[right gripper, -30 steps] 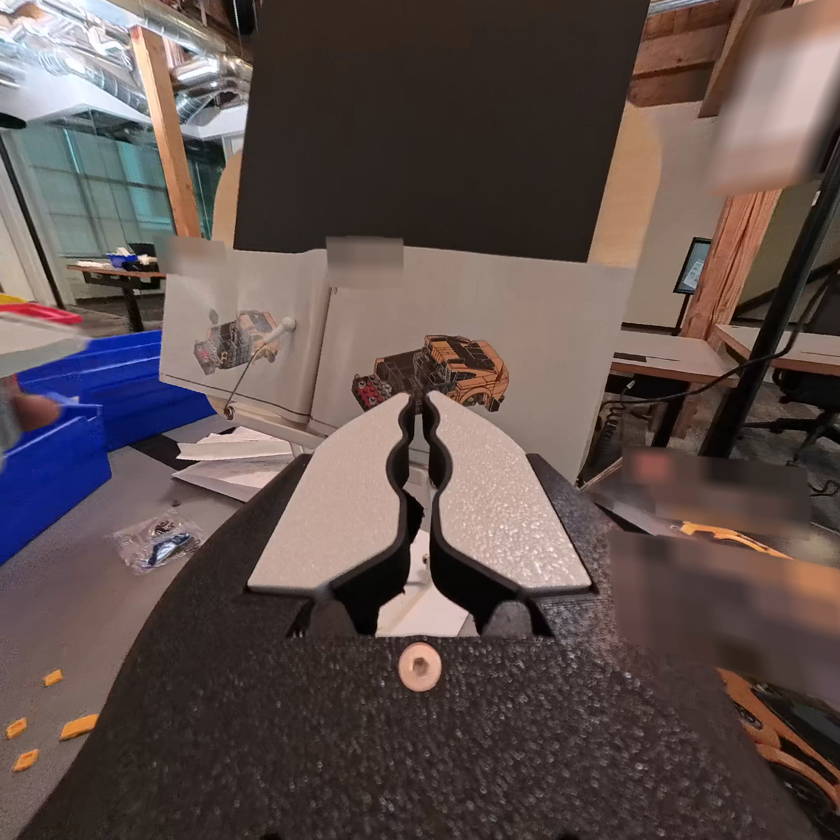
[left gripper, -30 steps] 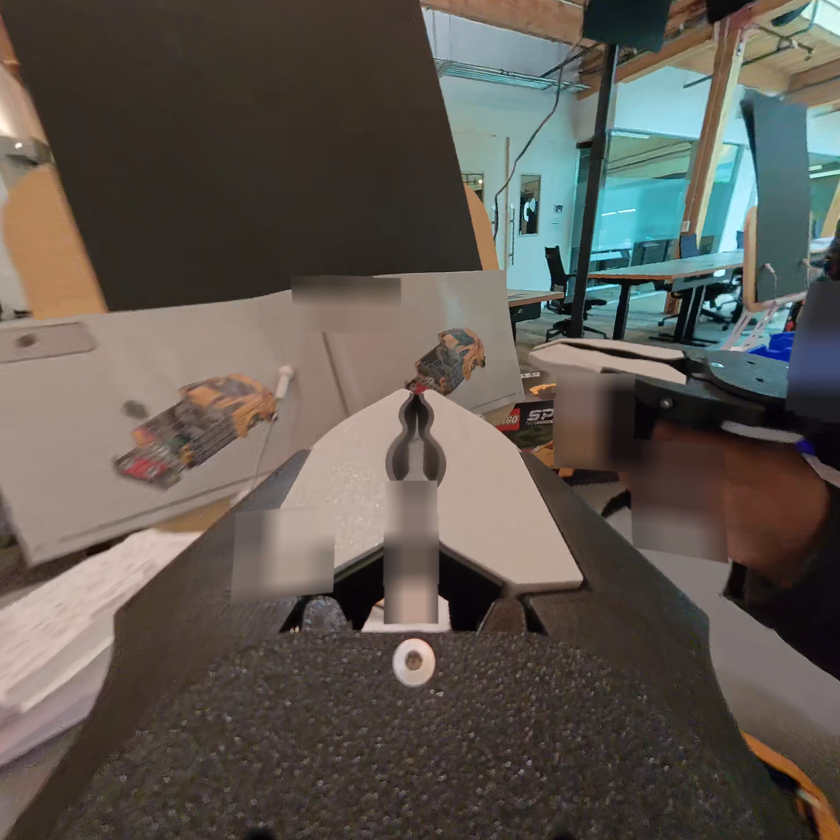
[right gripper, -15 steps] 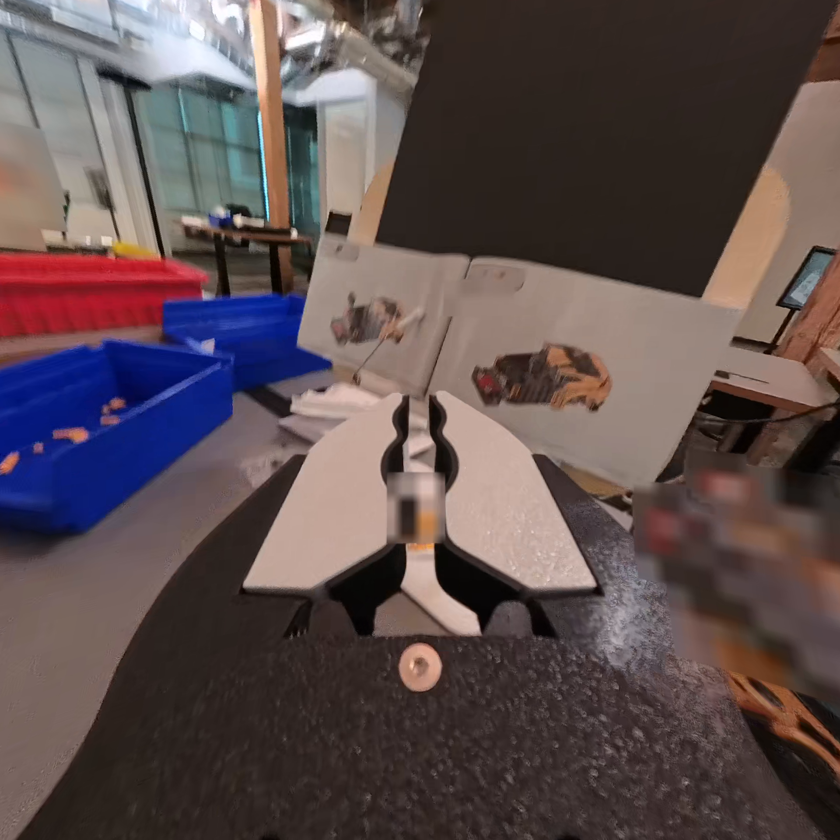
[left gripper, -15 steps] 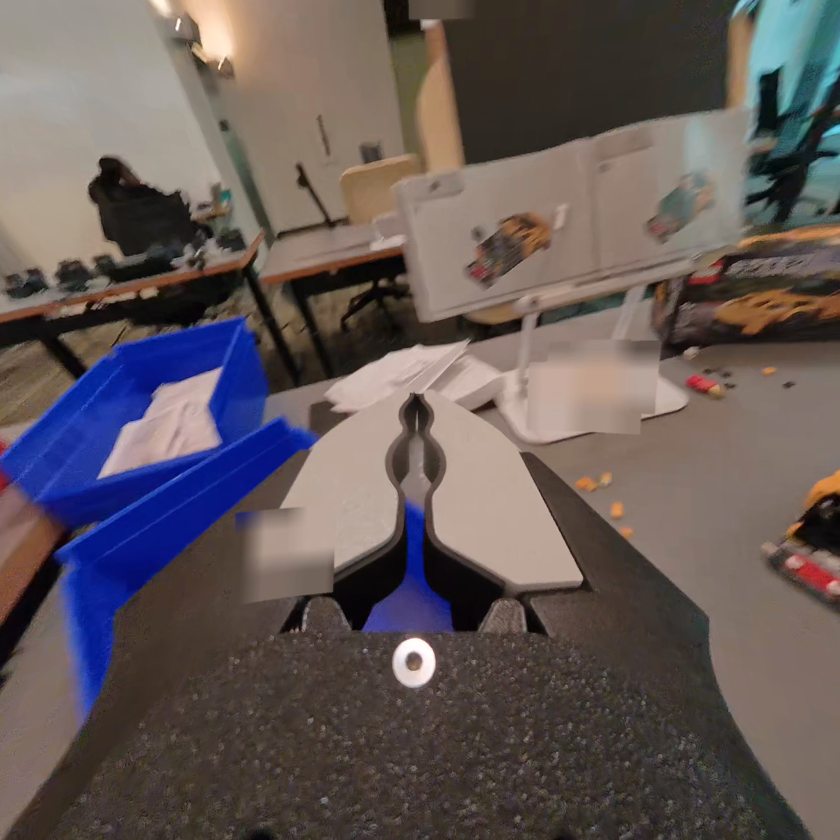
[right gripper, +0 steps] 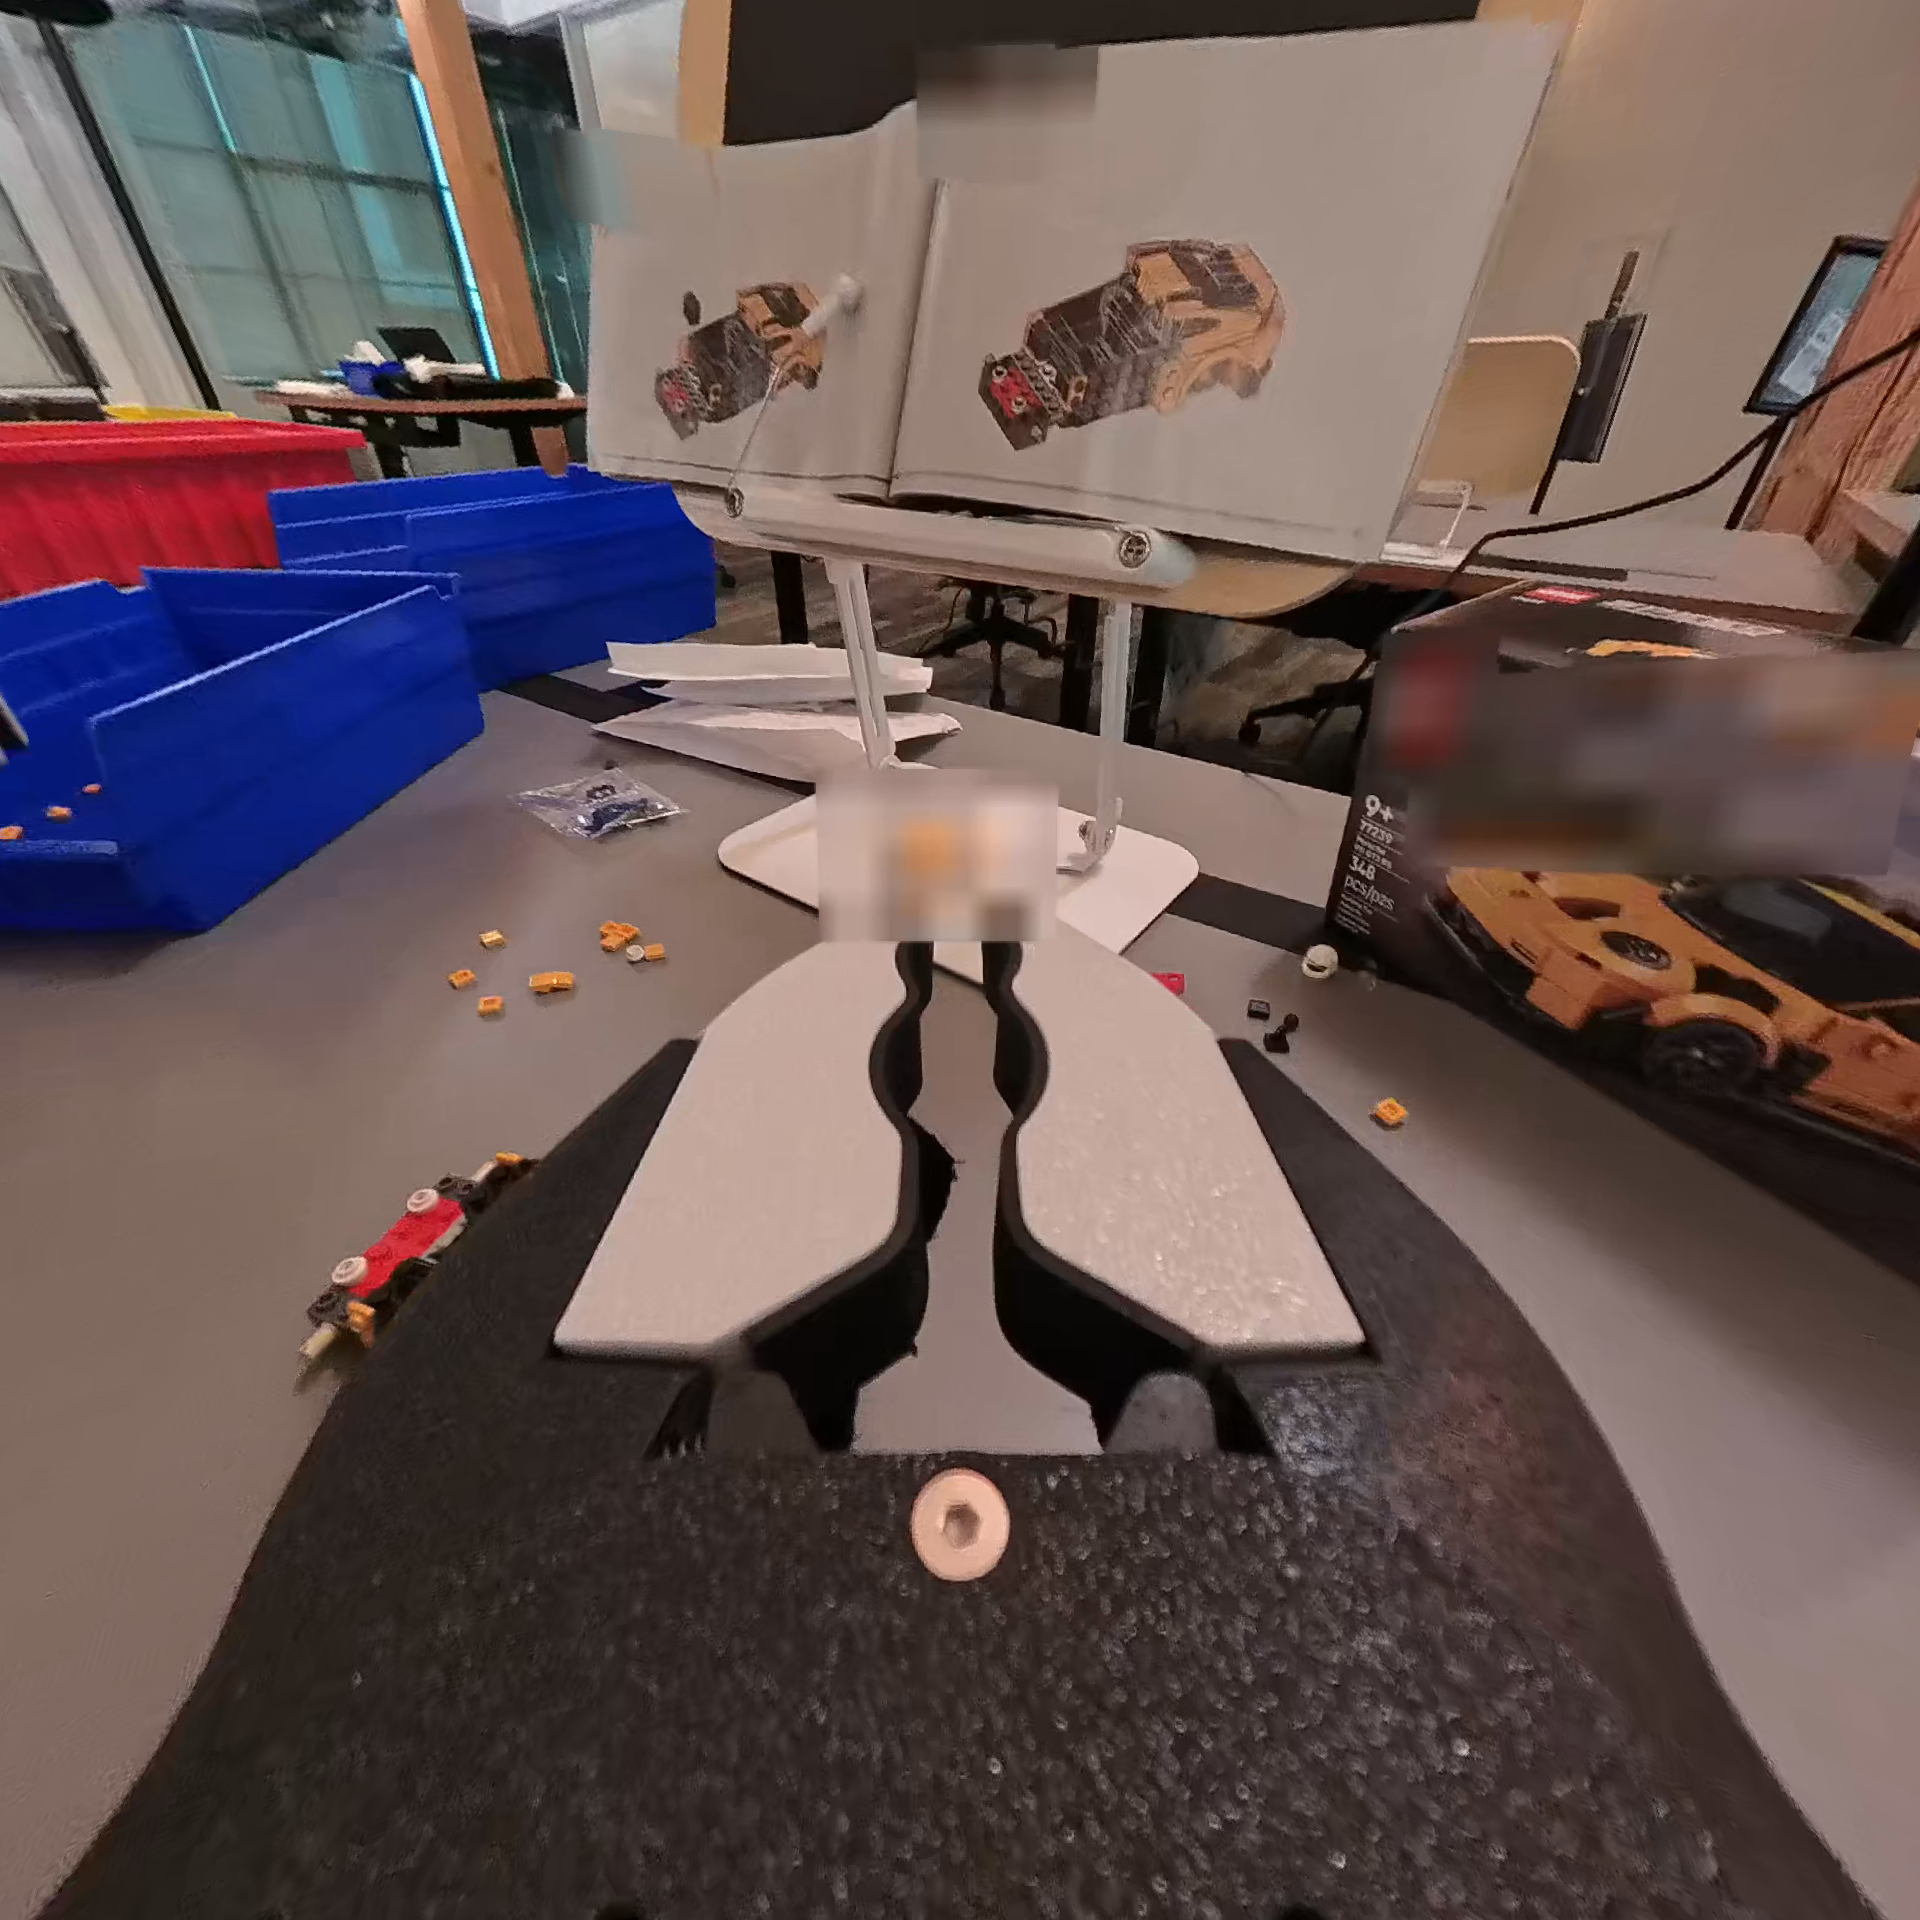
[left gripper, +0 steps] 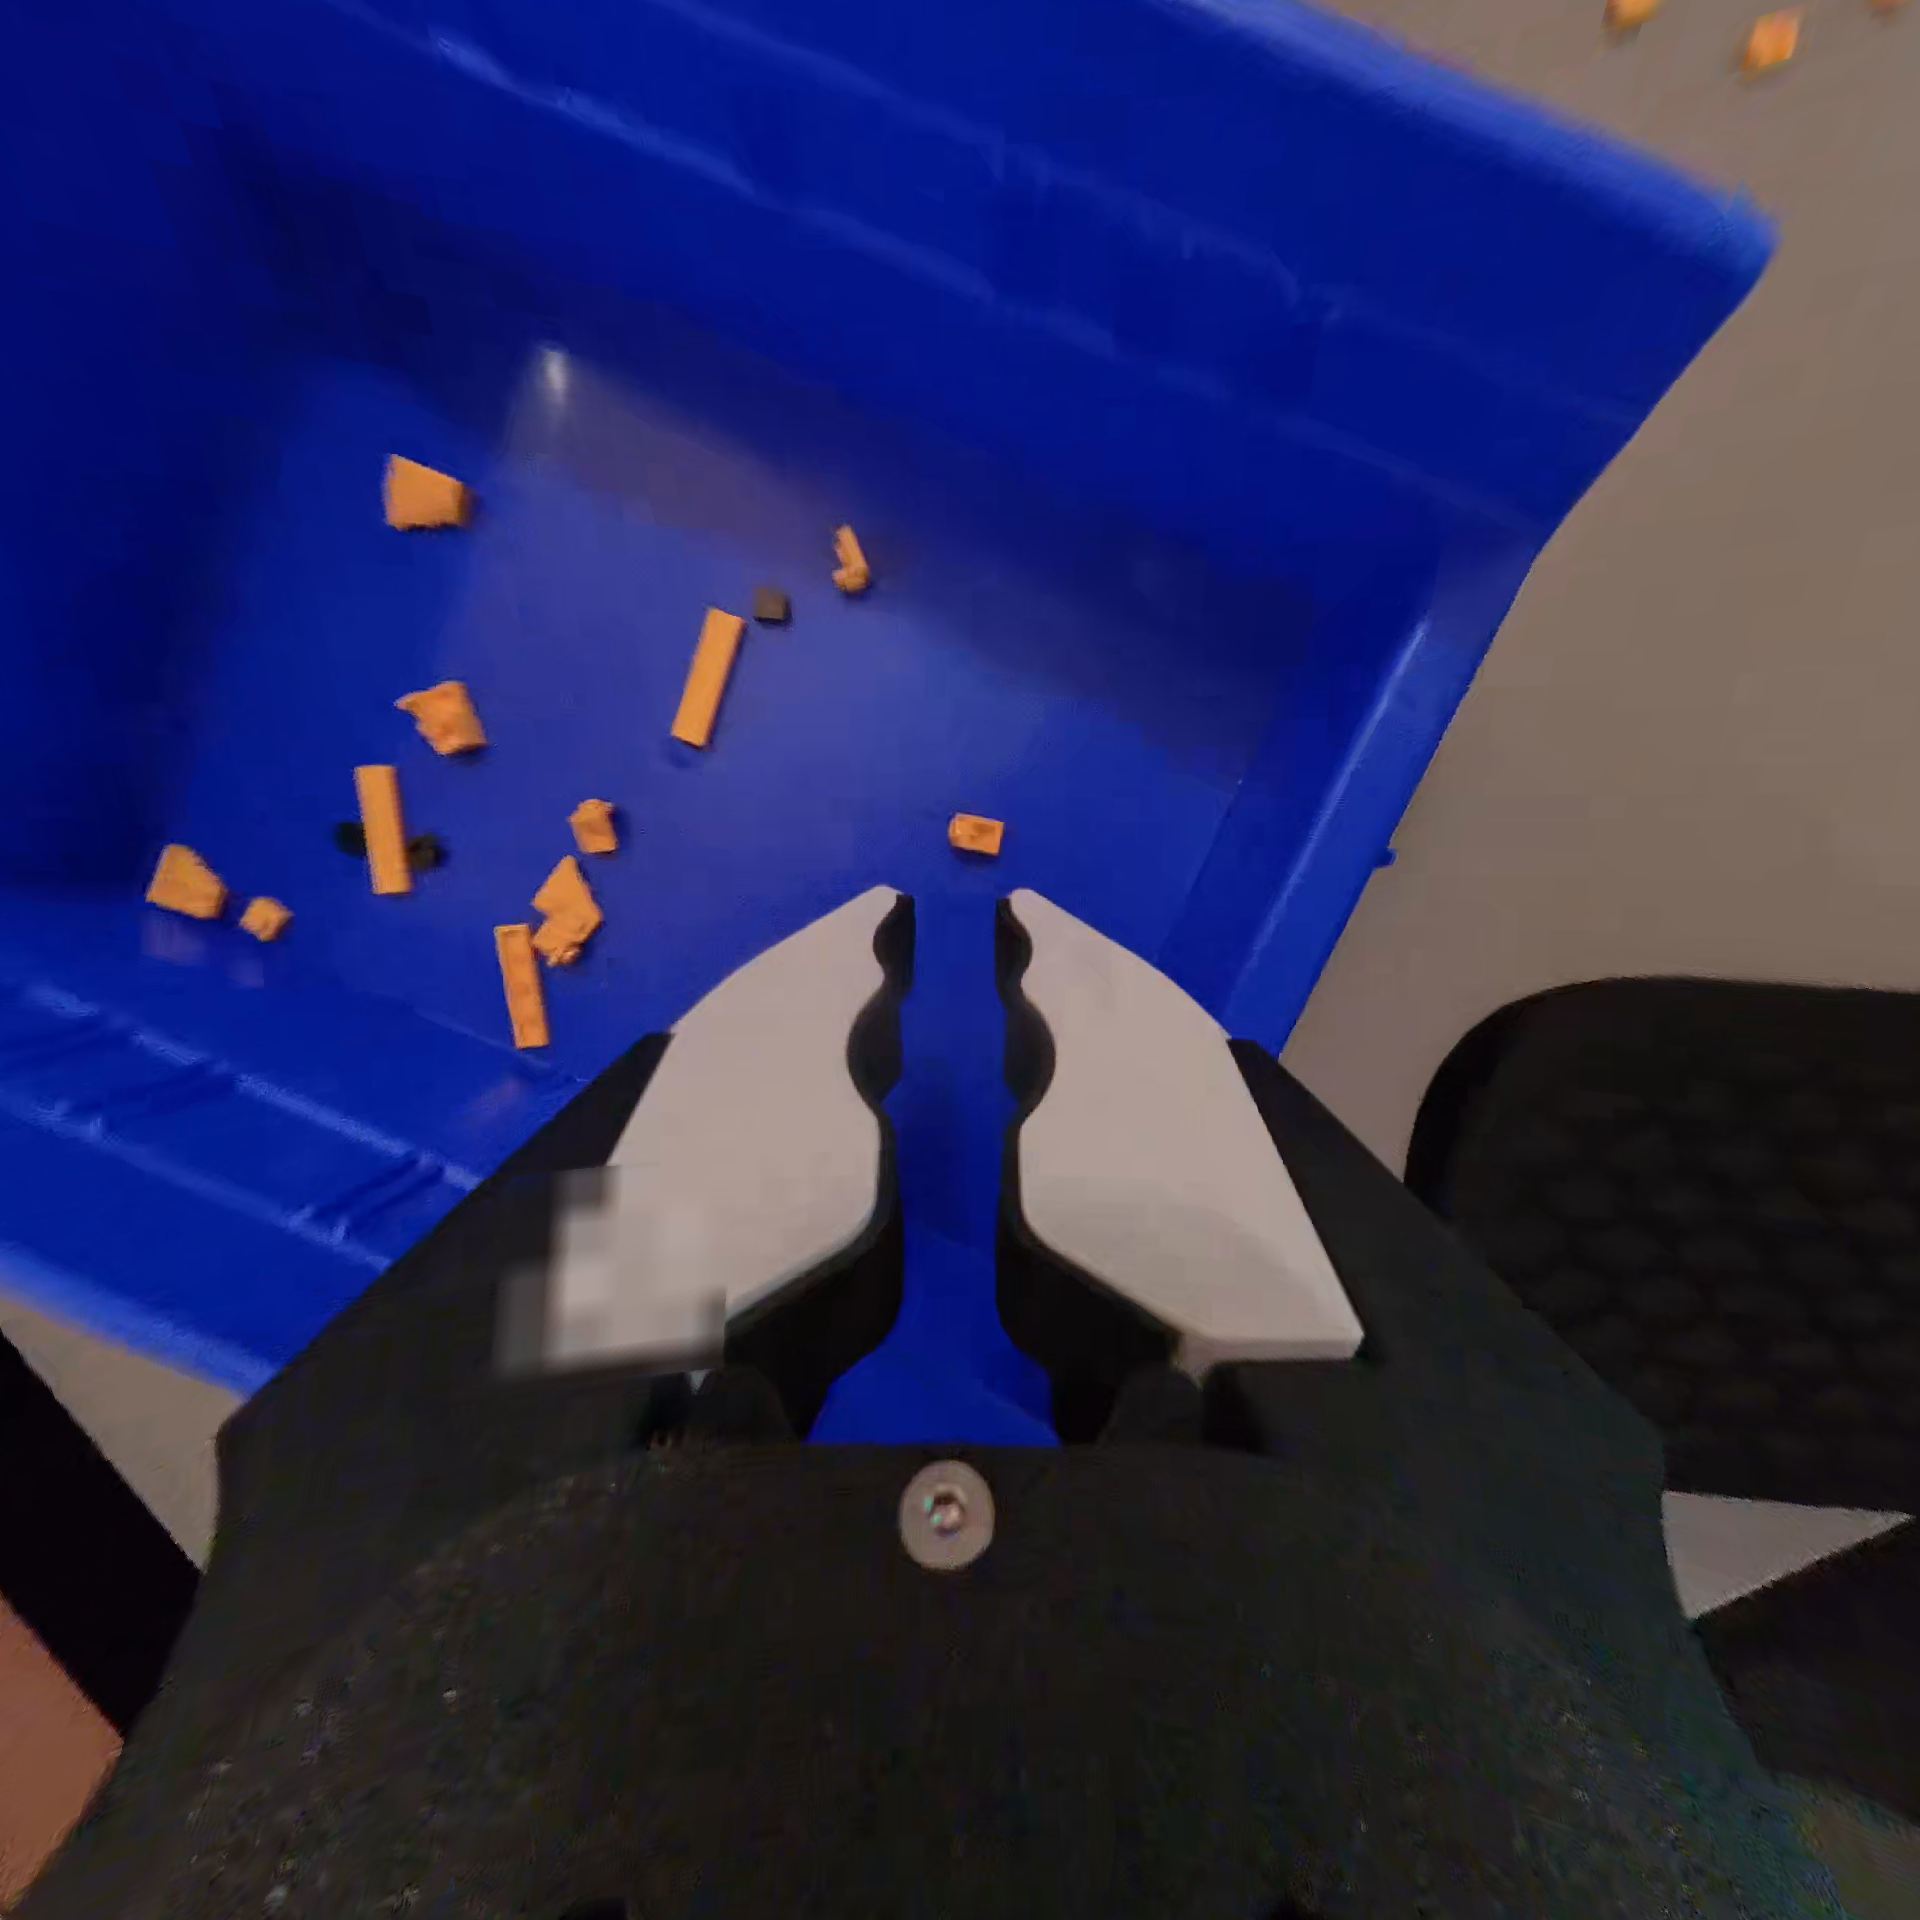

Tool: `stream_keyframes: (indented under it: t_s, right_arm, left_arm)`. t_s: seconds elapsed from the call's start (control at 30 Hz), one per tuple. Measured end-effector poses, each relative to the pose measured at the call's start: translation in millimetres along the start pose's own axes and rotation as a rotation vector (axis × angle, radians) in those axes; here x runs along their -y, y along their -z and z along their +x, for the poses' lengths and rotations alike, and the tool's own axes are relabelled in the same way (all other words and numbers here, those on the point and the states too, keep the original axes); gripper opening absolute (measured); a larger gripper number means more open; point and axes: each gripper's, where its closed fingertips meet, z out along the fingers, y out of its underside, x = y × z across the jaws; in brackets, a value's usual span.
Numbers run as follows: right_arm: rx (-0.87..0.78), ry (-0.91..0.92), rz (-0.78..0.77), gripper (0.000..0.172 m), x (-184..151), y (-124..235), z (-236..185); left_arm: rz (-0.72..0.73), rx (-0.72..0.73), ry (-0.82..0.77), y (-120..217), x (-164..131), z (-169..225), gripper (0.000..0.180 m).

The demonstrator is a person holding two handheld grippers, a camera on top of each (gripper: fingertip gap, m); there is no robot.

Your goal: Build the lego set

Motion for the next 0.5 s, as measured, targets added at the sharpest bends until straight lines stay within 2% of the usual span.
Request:
stream_keyframes:
  t_s: [0.17,0.3,0.5]
  right_arm:
    - [-0.001,0.055,-0.031,0.008,-8,-3,-3]
    - [-0.002,0.079,-0.044,0.008,-12,-3,-2]
    - [0.014,0.035,-0.053,0.008,-16,-3,-1]
  left_arm:
    - [-0.174,-0.07,-0.049,-33,-6,7,0.023]
    - [-0.292,-0.092,-0.069,-46,-16,9,0.026]
    - [-0.344,-0.081,-0.081,-51,-20,7,0.027]
